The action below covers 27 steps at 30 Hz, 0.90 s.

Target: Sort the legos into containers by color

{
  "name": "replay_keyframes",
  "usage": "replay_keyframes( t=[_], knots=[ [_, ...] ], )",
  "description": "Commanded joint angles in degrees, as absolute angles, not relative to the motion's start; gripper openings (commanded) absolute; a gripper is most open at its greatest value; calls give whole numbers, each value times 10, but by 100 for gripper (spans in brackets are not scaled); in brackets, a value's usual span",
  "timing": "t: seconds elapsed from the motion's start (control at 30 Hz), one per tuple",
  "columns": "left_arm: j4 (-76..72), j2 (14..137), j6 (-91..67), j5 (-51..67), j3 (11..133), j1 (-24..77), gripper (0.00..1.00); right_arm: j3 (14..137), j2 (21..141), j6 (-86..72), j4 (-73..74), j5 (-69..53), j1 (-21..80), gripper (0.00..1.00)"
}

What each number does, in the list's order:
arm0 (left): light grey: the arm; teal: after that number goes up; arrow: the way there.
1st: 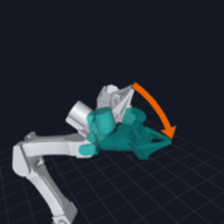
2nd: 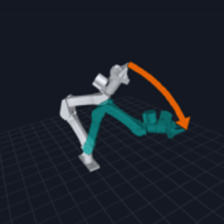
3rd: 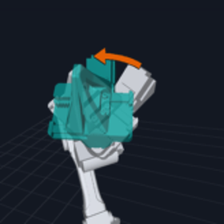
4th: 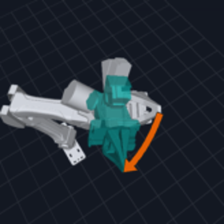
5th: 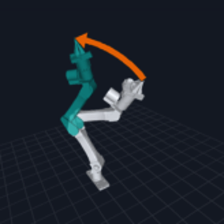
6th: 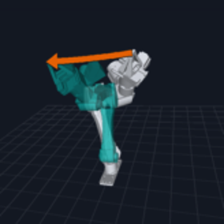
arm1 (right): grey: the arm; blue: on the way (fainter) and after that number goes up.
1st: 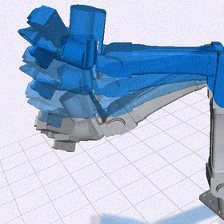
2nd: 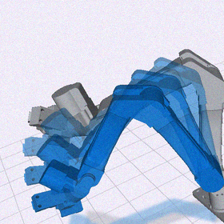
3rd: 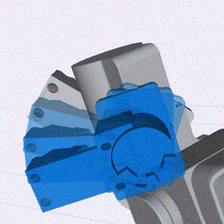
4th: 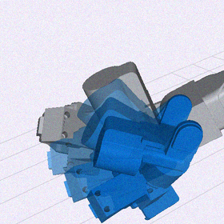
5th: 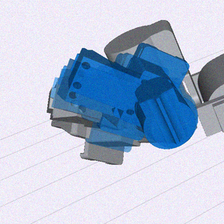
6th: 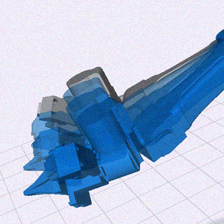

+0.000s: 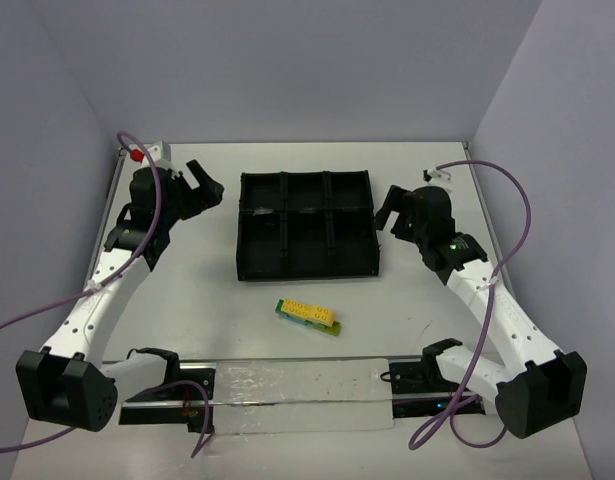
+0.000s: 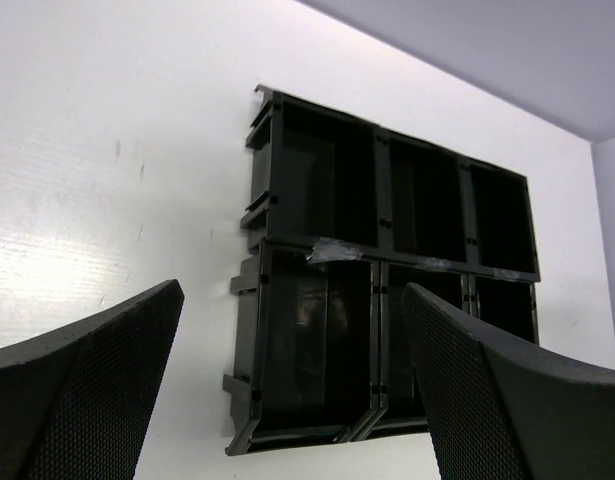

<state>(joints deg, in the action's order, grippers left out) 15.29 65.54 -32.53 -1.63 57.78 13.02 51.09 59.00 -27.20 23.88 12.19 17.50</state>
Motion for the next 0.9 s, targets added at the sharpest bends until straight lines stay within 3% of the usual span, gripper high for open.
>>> replay_keyframes(
  t=[0.0, 0.23, 0.53, 0.6, 0.8, 0.87],
  knots=[
    [135, 652, -316, -4, 596, 131, 99, 495, 573, -257, 213, 108, 185, 100],
    [121, 646, -323, 21, 592, 131, 99, 471, 558, -193, 188, -17, 224, 100],
    [125, 653, -325, 30, 587, 131, 99, 491, 633, -107, 236, -20, 399, 98],
    [123, 652, -327, 31, 584, 131, 99, 497, 659, -93, 249, -19, 432, 94],
    [128, 660, -328, 35, 586, 132, 99, 515, 730, -80, 267, -19, 489, 68],
    [131, 664, -326, 34, 588, 132, 99, 509, 740, -79, 264, -18, 514, 66]
  ],
)
